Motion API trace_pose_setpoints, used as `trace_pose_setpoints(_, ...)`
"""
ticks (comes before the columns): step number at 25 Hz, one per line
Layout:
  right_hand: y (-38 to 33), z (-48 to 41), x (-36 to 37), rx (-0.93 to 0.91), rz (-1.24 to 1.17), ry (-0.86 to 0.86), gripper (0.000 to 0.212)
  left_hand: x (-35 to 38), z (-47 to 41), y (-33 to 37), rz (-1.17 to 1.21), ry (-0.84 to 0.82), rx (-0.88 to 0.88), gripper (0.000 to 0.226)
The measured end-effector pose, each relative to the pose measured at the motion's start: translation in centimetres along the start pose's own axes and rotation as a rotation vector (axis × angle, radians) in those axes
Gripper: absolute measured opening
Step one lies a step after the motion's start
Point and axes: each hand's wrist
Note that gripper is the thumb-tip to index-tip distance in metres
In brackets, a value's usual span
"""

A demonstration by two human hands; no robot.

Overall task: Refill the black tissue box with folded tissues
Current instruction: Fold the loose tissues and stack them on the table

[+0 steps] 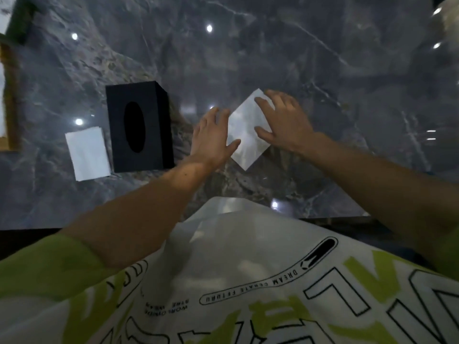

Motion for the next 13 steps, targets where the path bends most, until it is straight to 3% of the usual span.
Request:
trace_pose_setpoints(8, 0.1, 1.2, 4.3, 0.010, -0.024, -0.050, 0.085, -0.3, -4.3, 1.1, -0.224, -0.172, 0.179, 0.072)
trace_pose_setpoints(13, 0.2, 1.1, 6.2, 0.007, -0.054, -0.079, 0.081, 0.4, -6.1, 1.4, -0.325, -0.270, 0.318, 0.062)
Point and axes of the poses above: each hand's wrist, its own z-axis away from the middle knuckle, its own x-axis out of the palm, y = z × x, and after that the axes turned 13 degrees about -y, right-handed
